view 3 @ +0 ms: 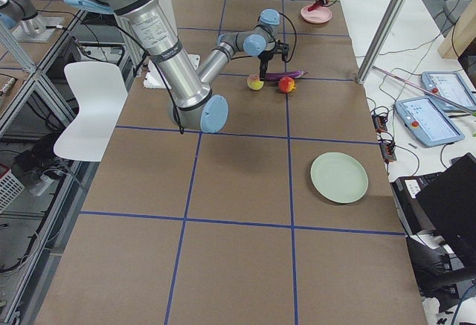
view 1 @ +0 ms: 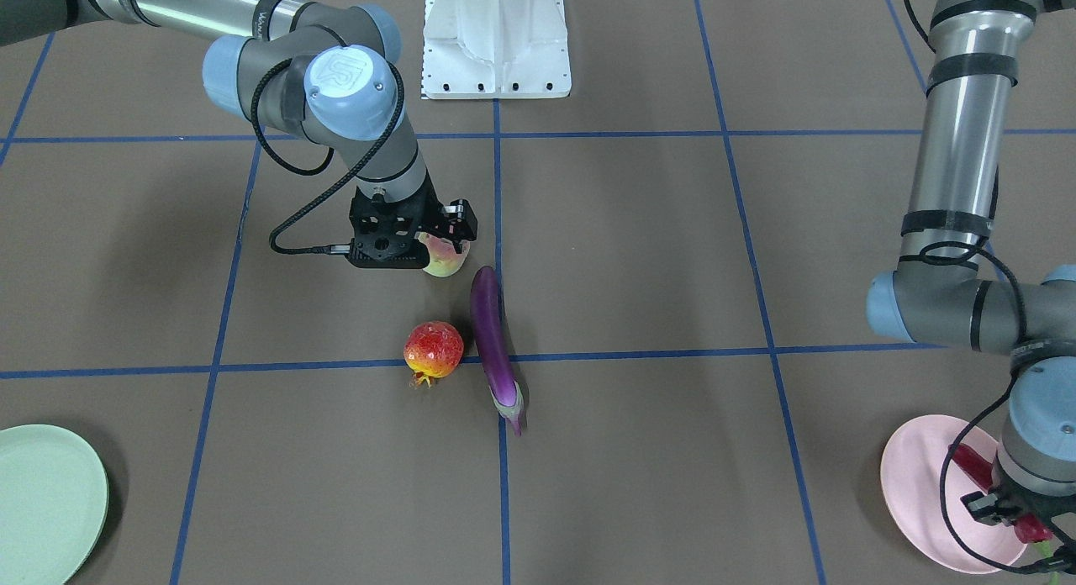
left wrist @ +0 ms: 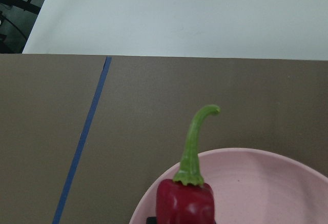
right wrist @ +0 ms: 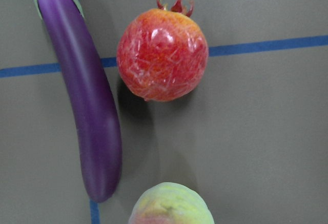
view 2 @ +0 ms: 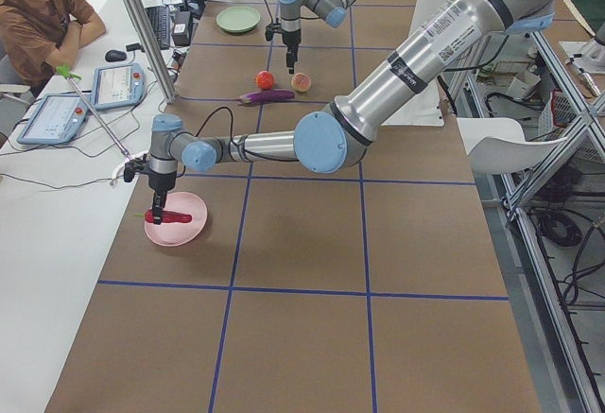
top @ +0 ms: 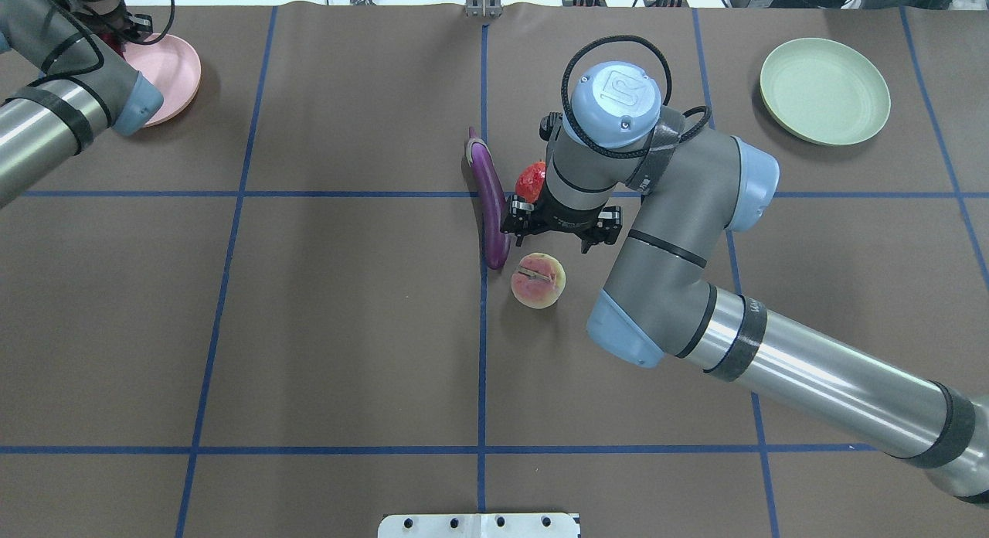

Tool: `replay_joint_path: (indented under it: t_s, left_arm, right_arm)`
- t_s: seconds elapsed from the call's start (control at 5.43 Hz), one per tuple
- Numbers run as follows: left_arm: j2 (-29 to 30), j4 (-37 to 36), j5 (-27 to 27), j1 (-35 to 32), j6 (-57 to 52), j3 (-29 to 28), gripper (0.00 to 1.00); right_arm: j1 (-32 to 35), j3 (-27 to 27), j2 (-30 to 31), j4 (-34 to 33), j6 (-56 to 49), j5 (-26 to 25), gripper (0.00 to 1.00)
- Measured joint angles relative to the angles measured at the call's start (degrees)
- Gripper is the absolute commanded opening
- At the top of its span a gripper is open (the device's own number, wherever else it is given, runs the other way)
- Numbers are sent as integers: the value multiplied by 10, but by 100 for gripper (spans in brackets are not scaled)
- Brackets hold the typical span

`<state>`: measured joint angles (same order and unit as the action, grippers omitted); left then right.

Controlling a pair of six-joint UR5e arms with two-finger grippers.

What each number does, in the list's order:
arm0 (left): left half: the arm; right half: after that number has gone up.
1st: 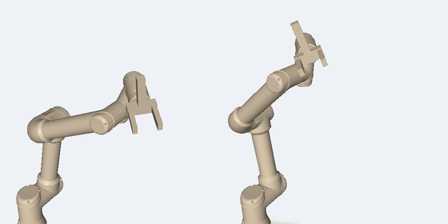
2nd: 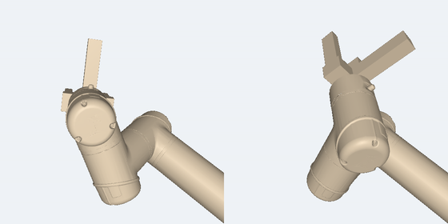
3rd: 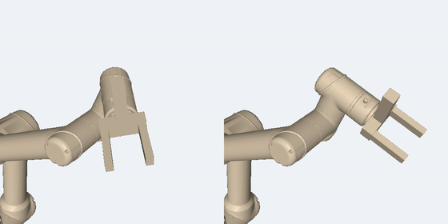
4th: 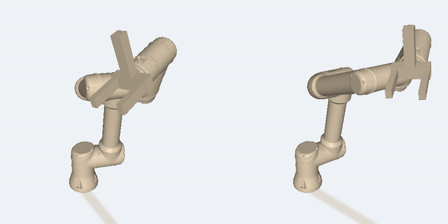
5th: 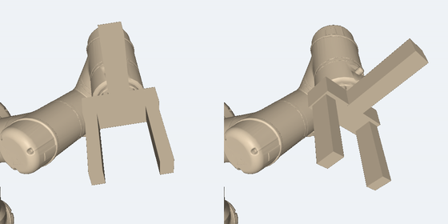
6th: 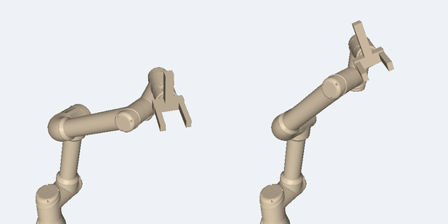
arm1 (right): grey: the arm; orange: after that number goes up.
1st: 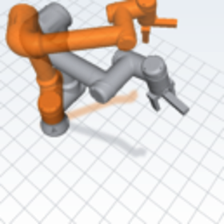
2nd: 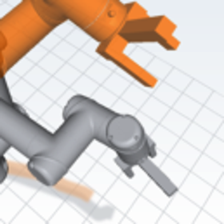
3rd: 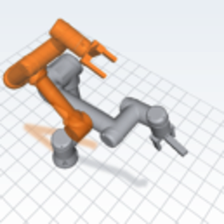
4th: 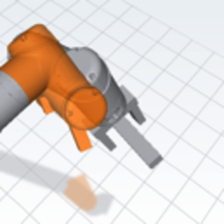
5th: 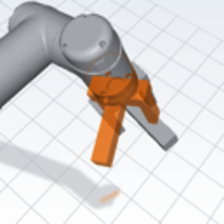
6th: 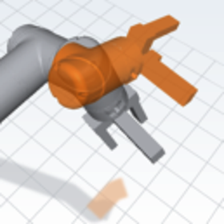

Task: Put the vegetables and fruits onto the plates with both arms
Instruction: 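Release the pepper with left gripper while right gripper grasps the peach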

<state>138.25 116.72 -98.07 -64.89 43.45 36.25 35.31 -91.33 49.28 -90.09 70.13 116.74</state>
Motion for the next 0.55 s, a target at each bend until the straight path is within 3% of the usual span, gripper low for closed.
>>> replay_joint_path:
  t_s: [0.55]
  left_arm:
    - [0,0,6,-2,-2,0,100]
  right_arm:
    - [-30,34,-7,0,6,-1,98]
